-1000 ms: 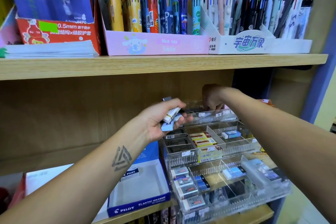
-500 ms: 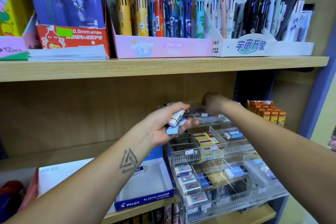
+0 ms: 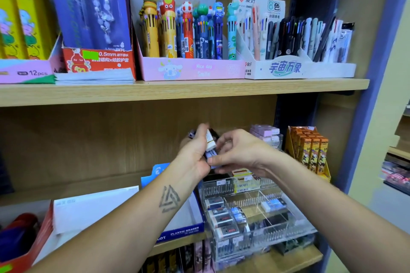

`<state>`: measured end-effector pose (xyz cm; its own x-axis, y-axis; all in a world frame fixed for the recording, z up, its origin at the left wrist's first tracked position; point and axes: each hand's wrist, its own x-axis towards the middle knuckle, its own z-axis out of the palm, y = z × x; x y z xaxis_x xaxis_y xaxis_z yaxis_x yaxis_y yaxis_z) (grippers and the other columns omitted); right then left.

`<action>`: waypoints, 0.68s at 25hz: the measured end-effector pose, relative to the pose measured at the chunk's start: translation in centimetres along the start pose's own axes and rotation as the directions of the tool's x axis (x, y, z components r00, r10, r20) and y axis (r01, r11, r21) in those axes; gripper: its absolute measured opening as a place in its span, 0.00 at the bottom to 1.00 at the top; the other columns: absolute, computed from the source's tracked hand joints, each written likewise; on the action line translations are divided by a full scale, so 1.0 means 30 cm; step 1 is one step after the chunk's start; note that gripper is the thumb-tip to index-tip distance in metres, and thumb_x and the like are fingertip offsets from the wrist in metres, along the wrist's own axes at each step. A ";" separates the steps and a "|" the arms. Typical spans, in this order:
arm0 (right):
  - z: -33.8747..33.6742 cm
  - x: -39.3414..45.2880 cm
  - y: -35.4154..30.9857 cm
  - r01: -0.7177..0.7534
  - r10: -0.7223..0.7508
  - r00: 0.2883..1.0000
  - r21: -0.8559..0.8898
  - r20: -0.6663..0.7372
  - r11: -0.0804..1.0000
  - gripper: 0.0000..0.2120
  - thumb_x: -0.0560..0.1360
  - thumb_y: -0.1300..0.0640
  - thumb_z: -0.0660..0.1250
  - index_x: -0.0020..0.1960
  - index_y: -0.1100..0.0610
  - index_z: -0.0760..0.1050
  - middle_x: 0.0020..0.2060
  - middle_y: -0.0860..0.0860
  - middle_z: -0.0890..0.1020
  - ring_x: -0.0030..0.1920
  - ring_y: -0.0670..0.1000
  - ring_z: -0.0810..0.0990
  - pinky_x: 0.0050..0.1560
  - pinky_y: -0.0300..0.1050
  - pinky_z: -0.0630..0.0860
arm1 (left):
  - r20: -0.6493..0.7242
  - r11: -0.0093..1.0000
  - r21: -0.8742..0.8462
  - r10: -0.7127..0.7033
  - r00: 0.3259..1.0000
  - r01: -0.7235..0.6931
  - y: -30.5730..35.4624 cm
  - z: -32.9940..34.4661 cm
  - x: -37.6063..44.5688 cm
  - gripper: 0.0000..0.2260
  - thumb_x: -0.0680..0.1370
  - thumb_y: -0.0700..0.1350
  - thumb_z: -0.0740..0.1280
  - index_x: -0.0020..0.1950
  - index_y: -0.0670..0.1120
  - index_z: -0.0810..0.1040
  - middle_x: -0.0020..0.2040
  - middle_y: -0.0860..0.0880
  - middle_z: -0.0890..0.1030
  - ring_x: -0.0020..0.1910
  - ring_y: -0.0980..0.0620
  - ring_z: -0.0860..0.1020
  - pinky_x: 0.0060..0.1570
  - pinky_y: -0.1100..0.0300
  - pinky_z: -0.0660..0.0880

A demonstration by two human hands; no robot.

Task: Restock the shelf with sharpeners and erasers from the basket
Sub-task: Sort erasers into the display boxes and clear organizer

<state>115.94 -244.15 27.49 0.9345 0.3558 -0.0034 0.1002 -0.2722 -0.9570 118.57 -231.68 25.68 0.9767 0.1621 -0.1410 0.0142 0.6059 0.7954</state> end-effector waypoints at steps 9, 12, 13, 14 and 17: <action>-0.070 0.015 0.018 0.165 -0.201 0.978 -0.363 -0.061 0.917 0.10 0.68 0.66 0.76 0.49 0.59 0.84 0.40 0.55 0.84 0.38 0.47 0.81 0.39 0.39 0.78 | 0.085 0.967 -0.239 -0.066 0.994 0.085 0.026 0.036 -0.016 0.11 0.79 0.46 0.69 0.55 0.43 0.69 0.45 0.39 0.75 0.35 0.42 0.83 0.37 0.37 0.81; -0.217 0.115 0.011 0.041 -0.278 0.919 -0.635 -0.279 0.771 0.14 0.69 0.60 0.77 0.54 0.54 0.84 0.45 0.52 0.85 0.43 0.49 0.82 0.44 0.42 0.78 | 0.061 0.964 -0.253 -0.067 0.996 0.081 0.072 0.027 0.011 0.15 0.77 0.42 0.72 0.60 0.42 0.71 0.52 0.39 0.76 0.41 0.38 0.82 0.36 0.41 0.82; -0.261 0.154 0.013 -0.035 -0.312 0.889 -0.728 -0.336 0.685 0.14 0.70 0.58 0.77 0.55 0.52 0.83 0.47 0.50 0.85 0.46 0.50 0.83 0.47 0.43 0.80 | 0.057 0.964 -0.248 -0.081 0.995 0.092 0.085 0.022 0.017 0.17 0.75 0.41 0.74 0.60 0.41 0.73 0.55 0.38 0.77 0.44 0.37 0.81 0.32 0.47 0.82; -0.294 0.194 0.021 -0.104 -0.337 0.868 -0.799 -0.364 0.593 0.14 0.70 0.57 0.76 0.55 0.49 0.83 0.49 0.50 0.85 0.48 0.52 0.83 0.49 0.45 0.81 | 0.055 0.969 -0.217 -0.106 0.993 0.115 0.093 0.018 0.022 0.20 0.73 0.41 0.76 0.61 0.40 0.74 0.57 0.38 0.78 0.46 0.38 0.81 0.29 0.53 0.81; -0.323 0.291 0.057 -0.197 -0.336 0.884 -0.912 -0.324 0.360 0.08 0.73 0.57 0.72 0.49 0.45 0.81 0.47 0.48 0.83 0.47 0.54 0.82 0.43 0.47 0.80 | 0.090 0.974 -0.091 -0.200 0.976 0.208 0.101 0.020 0.026 0.17 0.71 0.43 0.78 0.53 0.39 0.74 0.57 0.37 0.78 0.42 0.44 0.81 0.24 0.63 0.78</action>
<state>127.57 -250.17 28.62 0.9033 0.1167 0.4128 0.1635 -0.9833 -0.0798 119.50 -230.20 28.34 0.9692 -0.0329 -0.2440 0.1977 0.6945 0.6918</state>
